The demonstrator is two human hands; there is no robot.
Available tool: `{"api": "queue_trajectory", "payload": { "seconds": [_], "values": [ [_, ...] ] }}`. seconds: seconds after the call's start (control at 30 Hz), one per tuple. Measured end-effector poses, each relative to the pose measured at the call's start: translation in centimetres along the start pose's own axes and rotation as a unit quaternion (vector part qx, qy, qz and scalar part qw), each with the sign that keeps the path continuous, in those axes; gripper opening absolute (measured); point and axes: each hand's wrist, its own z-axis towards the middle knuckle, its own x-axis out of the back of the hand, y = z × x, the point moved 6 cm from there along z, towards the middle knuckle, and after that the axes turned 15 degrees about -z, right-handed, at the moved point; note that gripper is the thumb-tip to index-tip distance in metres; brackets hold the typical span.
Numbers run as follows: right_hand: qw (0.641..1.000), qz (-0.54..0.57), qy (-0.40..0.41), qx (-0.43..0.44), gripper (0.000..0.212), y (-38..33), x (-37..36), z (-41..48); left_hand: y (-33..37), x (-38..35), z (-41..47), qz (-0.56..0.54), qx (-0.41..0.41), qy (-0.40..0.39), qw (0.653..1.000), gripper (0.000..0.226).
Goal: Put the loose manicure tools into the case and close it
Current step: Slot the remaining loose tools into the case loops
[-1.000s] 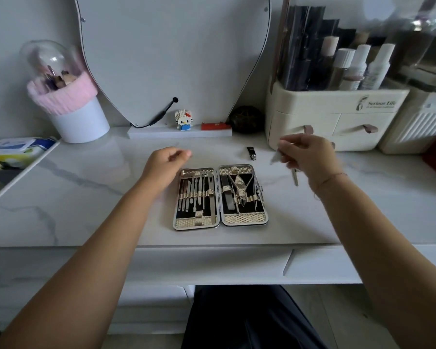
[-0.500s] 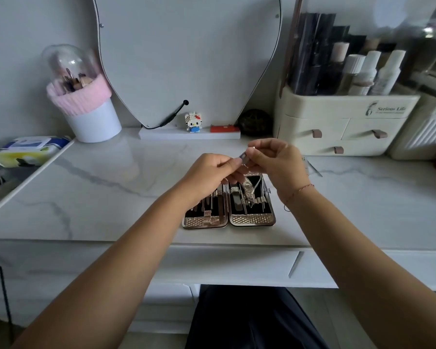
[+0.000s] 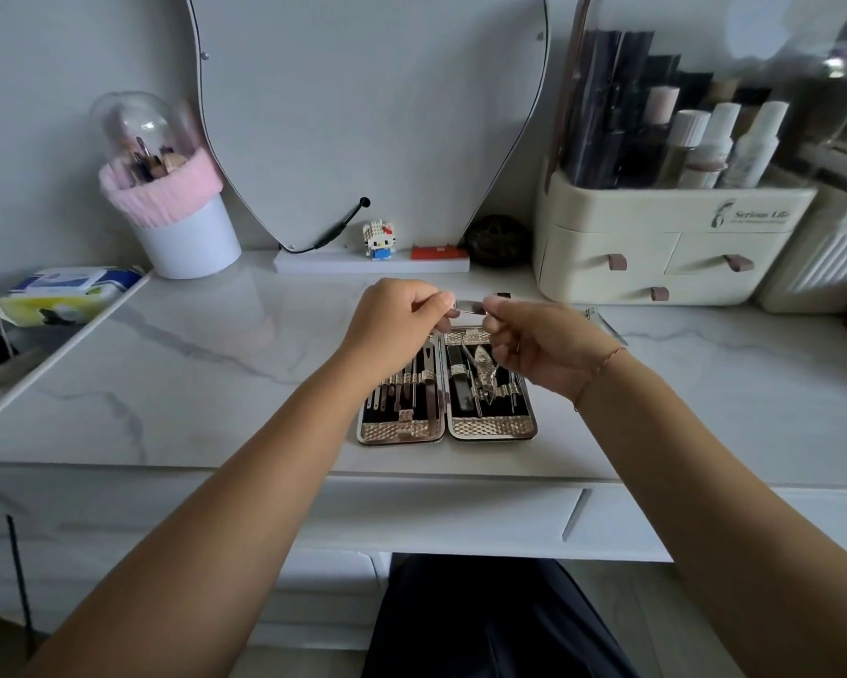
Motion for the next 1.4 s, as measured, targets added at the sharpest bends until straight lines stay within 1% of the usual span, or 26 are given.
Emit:
{"api": "queue_trajectory", "payload": {
  "seconds": [0.03,0.07,0.1,0.13,0.17,0.23,0.27,0.33,0.4,0.43,0.47,0.53,0.63,0.73,0.77,0.83,0.93,1.0,1.1,1.2,1.27,1.4],
  "values": [
    [0.996,0.077,-0.019,-0.035,0.016,0.3,-0.1,0.0,0.2,0.0,-0.2,0.023,-0.015,0.012,1.000,0.022],
    [0.990,0.131,-0.028,-0.048,0.016,0.2,0.0,0.0,0.1,0.1,-0.4,0.037,-0.023,0.023,0.999,0.022],
    [0.988,0.147,-0.030,-0.040,0.014,0.1,0.2,0.0,0.0,0.3,-0.5,0.042,-0.024,0.030,0.998,0.023],
    [0.992,0.126,-0.028,-0.015,0.012,-0.2,0.4,-0.1,-0.2,0.5,-0.6,0.047,-0.020,0.033,0.998,0.023],
    [0.997,0.078,-0.023,0.014,0.011,-0.6,0.5,-0.3,-0.4,0.6,-0.6,0.051,-0.012,0.032,0.998,0.024],
    [0.994,-0.074,0.002,0.075,0.014,-1.2,0.6,-0.5,-0.6,0.8,-0.6,0.051,-0.001,0.020,0.998,0.027],
    [0.981,-0.161,0.029,0.103,0.016,-1.4,0.7,-0.6,-0.6,0.7,-0.7,0.047,0.001,0.014,0.999,0.028],
    [0.937,-0.291,0.105,0.162,0.014,-2.2,0.6,-0.7,-0.4,0.6,-0.7,0.034,0.005,0.004,0.999,0.026],
    [0.895,-0.353,0.173,0.212,0.008,-3.0,0.6,-0.8,-0.3,0.5,-0.8,0.021,0.011,-0.005,1.000,0.024],
    [0.880,-0.373,0.190,0.225,0.010,-3.2,0.6,-0.9,-0.3,0.5,-0.8,0.014,0.015,-0.008,1.000,0.023],
    [0.874,-0.381,0.195,0.231,0.012,-3.2,0.5,-0.9,-0.5,0.6,-0.9,0.005,0.021,-0.010,1.000,0.023],
    [0.881,-0.368,0.197,0.224,0.014,-2.9,0.5,-0.9,-0.7,0.9,-1.1,-0.019,0.029,-0.004,0.999,0.023],
    [0.906,-0.301,0.225,0.197,0.017,-1.8,0.5,-1.1,-1.0,1.2,-2.0,-0.018,0.021,0.008,1.000,0.025],
    [0.907,-0.281,0.254,0.185,0.022,-0.8,-0.1,-1.9,-1.2,1.5,-3.2,0.018,-0.011,-0.007,1.000,0.034],
    [0.901,-0.299,0.255,0.181,0.023,-0.5,-0.5,-2.3,-1.7,1.9,-3.5,0.018,-0.020,-0.013,1.000,0.037],
    [0.882,-0.368,0.240,0.170,0.025,0.1,-1.4,-3.1,-3.4,3.2,-4.0,0.022,-0.011,-0.018,1.000,0.042],
    [0.835,-0.475,0.226,0.161,0.026,1.0,-2.5,-4.0,-6.9,4.5,-4.9,0.039,0.048,-0.059,0.996,0.064],
    [0.813,-0.509,0.238,0.155,0.026,1.3,-2.6,-4.4,-7.8,4.5,-5.5,0.044,0.063,-0.081,0.994,0.074],
    [0.800,-0.531,0.241,0.141,0.026,1.7,-2.4,-4.6,-7.7,4.4,-5.6,0.083,0.046,-0.082,0.992,0.072],
    [0.791,-0.537,0.257,0.143,0.026,1.5,-2.1,-5.1,-7.5,4.4,-5.6,0.095,0.039,-0.079,0.992,0.069],
    [0.782,-0.540,0.275,0.145,0.026,1.4,-2.1,-5.3,-7.7,4.4,-5.5,0.106,0.031,-0.079,0.991,0.063],
    [0.777,-0.534,0.296,0.151,0.029,1.6,-3.1,-5.0,-7.8,4.2,-5.3,0.114,0.011,-0.080,0.990,0.051]
  ]
}}
